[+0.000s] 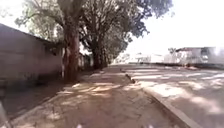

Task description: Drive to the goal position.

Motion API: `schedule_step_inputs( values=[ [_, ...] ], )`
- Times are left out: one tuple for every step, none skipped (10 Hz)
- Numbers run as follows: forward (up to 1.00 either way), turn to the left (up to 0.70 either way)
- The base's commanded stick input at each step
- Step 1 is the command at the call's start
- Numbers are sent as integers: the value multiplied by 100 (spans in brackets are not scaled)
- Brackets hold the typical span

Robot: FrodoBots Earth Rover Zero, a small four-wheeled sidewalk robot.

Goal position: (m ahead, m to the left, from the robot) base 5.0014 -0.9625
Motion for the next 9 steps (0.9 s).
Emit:
schedule_step_inputs(
  values=[
    [70, 0],
    [70, 0],
    [70, 0],
    [70, 0],
    [70, 0],
    [70, 0],
    [70, 0],
    [70, 0],
    [70, 0]
  ],
)
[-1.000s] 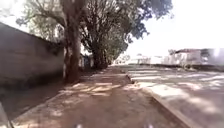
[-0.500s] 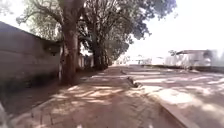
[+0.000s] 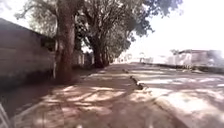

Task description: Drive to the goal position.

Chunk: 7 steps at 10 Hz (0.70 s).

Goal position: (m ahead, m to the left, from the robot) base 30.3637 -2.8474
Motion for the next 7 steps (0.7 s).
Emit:
schedule_step_inputs(
  values=[
    [70, 0],
    [70, 0],
    [70, 0],
    [70, 0],
    [70, -12],
    [70, -35],
    [70, -35]
  ],
)
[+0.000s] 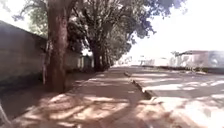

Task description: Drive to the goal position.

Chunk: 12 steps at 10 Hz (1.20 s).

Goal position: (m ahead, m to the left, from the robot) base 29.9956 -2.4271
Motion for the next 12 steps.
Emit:
schedule_step_inputs(
  values=[
    [70, -35],
    [70, -30],
    [70, -24],
    [70, -7],
    [70, 0],
    [70, 0],
    [70, 0],
    [70, 0],
    [70, 0],
    [70, 0],
    [70, 0],
    [70, 0]
  ],
)
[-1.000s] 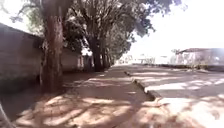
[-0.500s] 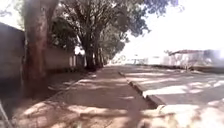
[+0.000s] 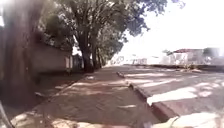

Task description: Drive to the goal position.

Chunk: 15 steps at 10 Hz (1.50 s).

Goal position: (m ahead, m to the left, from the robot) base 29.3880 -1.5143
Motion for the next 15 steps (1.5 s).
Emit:
schedule_step_inputs(
  values=[
    [70, 0],
    [70, 0],
    [70, 0],
    [70, 0],
    [70, 0],
    [70, 0],
    [70, 0],
    [70, 0],
    [70, 0],
    [70, 0],
    [70, 0],
    [70, 0],
    [69, 0],
    [68, 0],
    [66, 0]
  ],
)
